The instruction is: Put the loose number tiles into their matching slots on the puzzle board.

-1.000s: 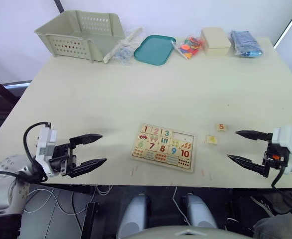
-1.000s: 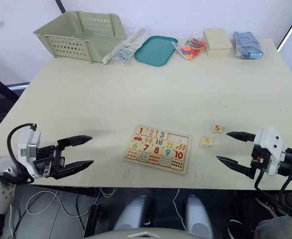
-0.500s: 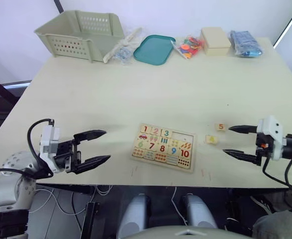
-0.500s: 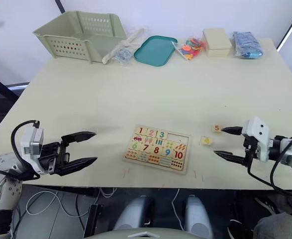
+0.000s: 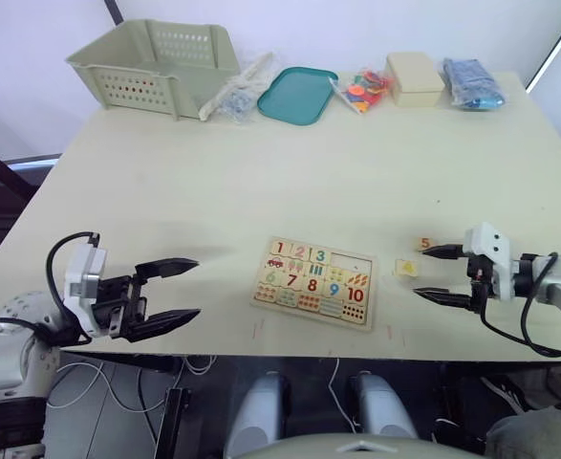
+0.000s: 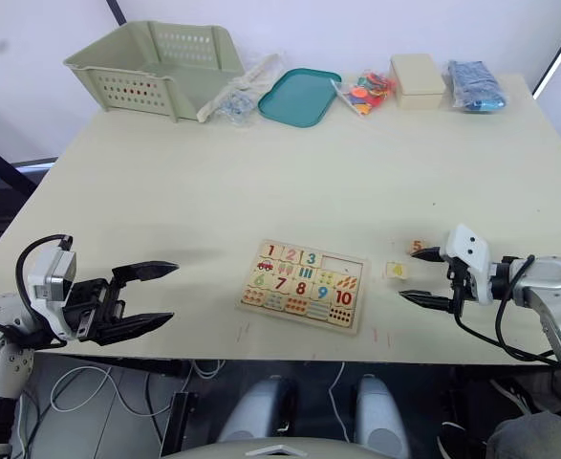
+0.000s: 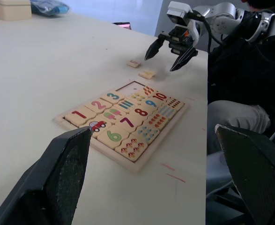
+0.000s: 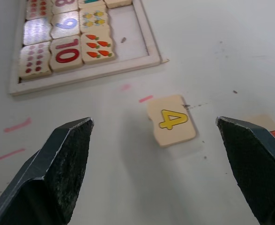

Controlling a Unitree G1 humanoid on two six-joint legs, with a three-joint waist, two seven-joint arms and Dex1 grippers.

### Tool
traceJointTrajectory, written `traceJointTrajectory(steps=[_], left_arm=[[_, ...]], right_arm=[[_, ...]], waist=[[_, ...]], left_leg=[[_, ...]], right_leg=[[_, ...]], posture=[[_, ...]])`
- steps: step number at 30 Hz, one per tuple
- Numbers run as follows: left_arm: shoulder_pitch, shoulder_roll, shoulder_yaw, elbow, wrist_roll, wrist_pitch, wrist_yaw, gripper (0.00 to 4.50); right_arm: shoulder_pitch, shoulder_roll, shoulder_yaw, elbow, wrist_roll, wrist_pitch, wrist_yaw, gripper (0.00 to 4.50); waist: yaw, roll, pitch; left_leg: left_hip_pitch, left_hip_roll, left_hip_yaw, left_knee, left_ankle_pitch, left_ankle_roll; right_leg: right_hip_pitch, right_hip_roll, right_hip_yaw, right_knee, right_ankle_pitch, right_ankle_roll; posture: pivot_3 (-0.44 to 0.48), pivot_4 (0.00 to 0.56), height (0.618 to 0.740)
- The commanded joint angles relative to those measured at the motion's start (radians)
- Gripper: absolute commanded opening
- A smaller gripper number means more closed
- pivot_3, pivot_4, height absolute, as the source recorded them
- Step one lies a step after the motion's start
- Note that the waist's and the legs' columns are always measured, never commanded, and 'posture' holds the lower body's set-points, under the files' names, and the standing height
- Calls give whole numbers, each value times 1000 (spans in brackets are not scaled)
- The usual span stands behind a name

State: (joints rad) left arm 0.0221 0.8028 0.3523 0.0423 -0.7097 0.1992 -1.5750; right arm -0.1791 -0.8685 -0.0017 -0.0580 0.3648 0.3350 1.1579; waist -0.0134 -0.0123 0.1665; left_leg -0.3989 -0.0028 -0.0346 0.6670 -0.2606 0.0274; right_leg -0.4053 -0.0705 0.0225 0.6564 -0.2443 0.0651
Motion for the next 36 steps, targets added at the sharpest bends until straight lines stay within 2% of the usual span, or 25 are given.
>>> traceJointTrajectory(steps=[1, 16, 19, 21, 34, 35, 36], left_arm=[[-6, 14, 11, 7, -3, -20, -37, 4500], [36, 8, 28, -33, -12, -21, -9, 4500], [53, 10, 38, -45, -19, -19, -5, 4500], [60, 11, 42, -53, -21, -16, -1, 4500], [74, 11, 60, -71, -24, -5, 6, 4500], [75, 11, 60, -71, -24, -6, 5, 4500], [76, 11, 60, -71, -24, -6, 5, 4500]], right_arm=[[-44, 18, 22, 36, -34, -38, 1, 4382], [-126, 67, 86, 169, -113, -118, 34, 4382], [-127, 70, 91, 184, -127, -132, 42, 3689], [-127, 71, 93, 189, -136, -144, 45, 2815], [-125, 78, 95, 201, -153, -187, 65, 2815], [-122, 77, 94, 200, -154, -189, 65, 2272], [-120, 77, 94, 199, -156, -192, 66, 1958]], waist=[[0, 0, 0], [-1, 0, 0], [-1, 0, 0], [-1, 0, 0], [-1, 0, 0], [-1, 0, 0], [-1, 0, 0]], left_leg=[[0, 0, 0, 0, 0, 0], [0, 0, 0, 0, 0, 0], [0, 0, 0, 0, 0, 0], [0, 0, 0, 0, 0, 0], [0, 0, 0, 0, 0, 0], [0, 0, 0, 0, 0, 0], [0, 0, 0, 0, 0, 0]], right_leg=[[0, 0, 0, 0, 0, 0], [0, 0, 0, 0, 0, 0], [0, 0, 0, 0, 0, 0], [0, 0, 0, 0, 0, 0], [0, 0, 0, 0, 0, 0], [0, 0, 0, 0, 0, 0], [0, 0, 0, 0, 0, 0]], posture=[[0, 150, 740], [0, 150, 740], [0, 150, 740], [0, 150, 740], [0, 150, 740], [0, 150, 740], [0, 150, 740]])
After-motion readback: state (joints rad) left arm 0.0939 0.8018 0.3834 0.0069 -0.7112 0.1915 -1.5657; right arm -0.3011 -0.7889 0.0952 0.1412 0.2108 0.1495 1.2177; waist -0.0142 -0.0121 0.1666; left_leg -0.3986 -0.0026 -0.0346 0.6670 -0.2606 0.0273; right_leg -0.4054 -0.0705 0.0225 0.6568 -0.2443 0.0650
